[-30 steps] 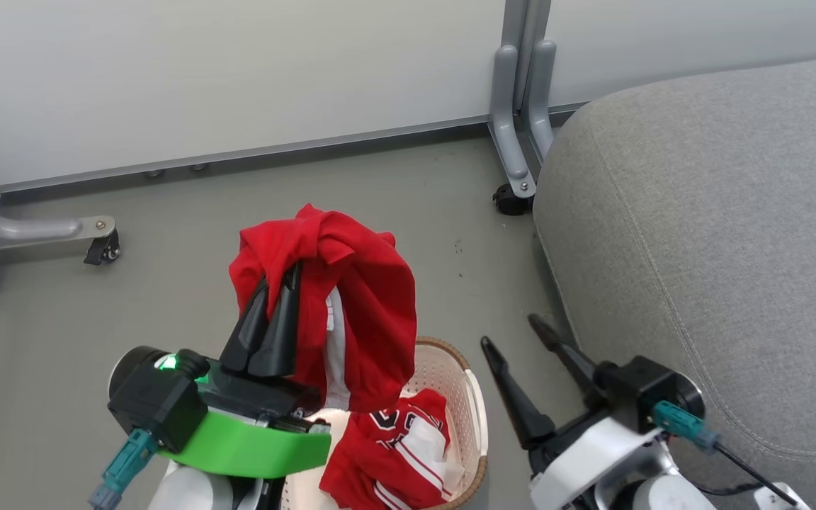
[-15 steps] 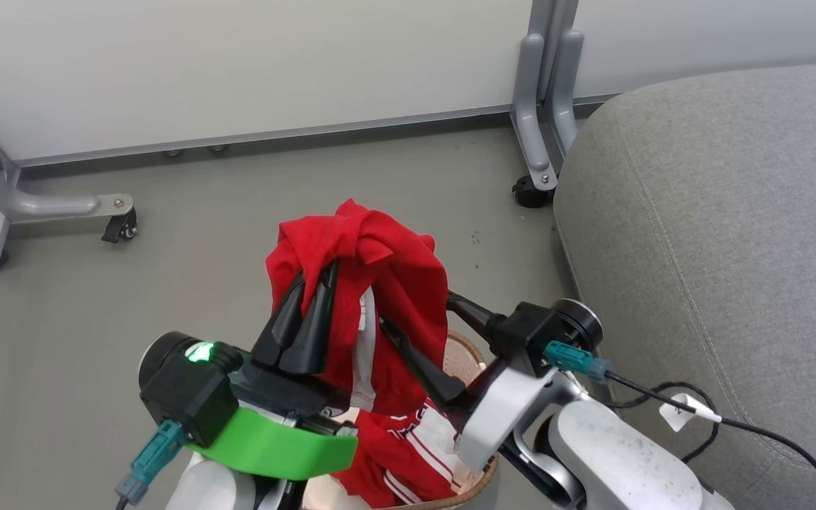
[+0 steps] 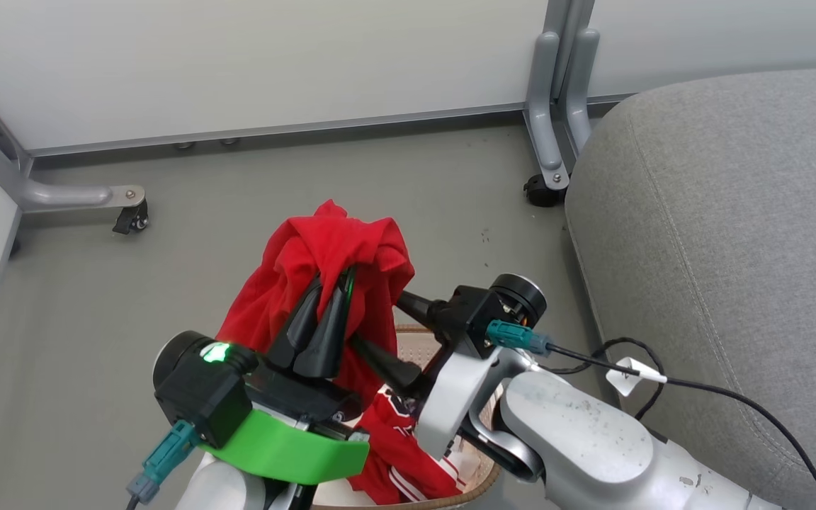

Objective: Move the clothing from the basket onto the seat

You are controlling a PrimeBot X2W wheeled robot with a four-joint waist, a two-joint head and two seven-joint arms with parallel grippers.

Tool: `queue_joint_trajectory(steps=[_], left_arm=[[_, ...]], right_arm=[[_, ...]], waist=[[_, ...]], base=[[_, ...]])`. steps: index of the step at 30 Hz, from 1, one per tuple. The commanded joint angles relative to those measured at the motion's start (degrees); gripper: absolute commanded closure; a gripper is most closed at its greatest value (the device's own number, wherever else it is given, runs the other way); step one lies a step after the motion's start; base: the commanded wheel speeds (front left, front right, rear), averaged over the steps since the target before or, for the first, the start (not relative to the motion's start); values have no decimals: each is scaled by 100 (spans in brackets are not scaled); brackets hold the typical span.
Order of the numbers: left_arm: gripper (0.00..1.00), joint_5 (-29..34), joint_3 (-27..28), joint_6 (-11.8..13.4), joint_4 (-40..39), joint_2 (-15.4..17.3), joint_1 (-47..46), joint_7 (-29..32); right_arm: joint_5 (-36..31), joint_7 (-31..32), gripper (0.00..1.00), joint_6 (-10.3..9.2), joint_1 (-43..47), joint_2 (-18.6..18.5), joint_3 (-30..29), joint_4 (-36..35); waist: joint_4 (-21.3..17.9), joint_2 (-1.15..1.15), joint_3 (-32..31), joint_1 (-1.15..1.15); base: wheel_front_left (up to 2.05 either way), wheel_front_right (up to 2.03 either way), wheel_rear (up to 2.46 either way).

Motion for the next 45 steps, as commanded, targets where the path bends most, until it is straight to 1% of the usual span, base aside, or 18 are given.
queue_joint_trajectory(steps=[1, 11, 19, 22, 23, 24, 25, 30, 36, 40, 45], left_arm=[[100, -39, -3, -1, -27, 30, -106, -12], [100, -64, -26, 64, -46, 53, -96, -27], [100, -88, -33, 93, -15, 73, -81, -41], [100, -120, -58, 100, 32, 95, -65, 66], [90, -87, -49, 124, 28, 110, -85, 80], [55, -53, -55, 147, 36, 123, -95, 106], [0, -27, -56, 173, 38, 119, -99, 112], [0, 96, -54, 278, 29, 200, -46, 180], [0, 311, -132, 352, 134, 449, 222, 296], [0, 369, -219, 369, 248, 572, 435, 363], [0, 360, -297, 328, 400, 675, 639, 406]], right_arm=[[79, -67, 100, 0, -118, -3, 68, 51], [395, -235, 100, 0, -325, -44, 385, 261], [512, -279, 100, 0, -380, -69, 424, 340], [546, -290, 100, 0, -361, -62, 372, 360], [564, -294, 100, 0, -354, -57, 344, 363], [578, -297, 100, 0, -350, -54, 320, 363], [593, -295, 100, 0, -349, -53, 274, 369], [614, -298, 100, 0, -318, -14, 7, 405], [455, -297, 100, 0, -238, 26, -364, 360], [407, -298, 100, 0, -148, 18, -547, 420], [347, -299, 100, 0, -29, -3, -729, 495]], waist=[[-2, 0, -2, 0], [-16, 0, -17, 0], [-10, 0, -31, 0], [-1, 0, -41, 0], [3, 0, -41, 0], [5, 0, -41, 0], [8, 0, -38, 0], [18, 0, -39, 0], [29, 0, -34, 0], [58, 0, -47, 0], [101, 0, -78, 0]], base=[[0, 0, 0], [0, 0, 0], [0, 0, 0], [0, 0, 0], [0, 0, 0], [0, 0, 0], [0, 0, 0], [0, 0, 0], [0, 0, 0], [0, 0, 0], [0, 0, 0]])
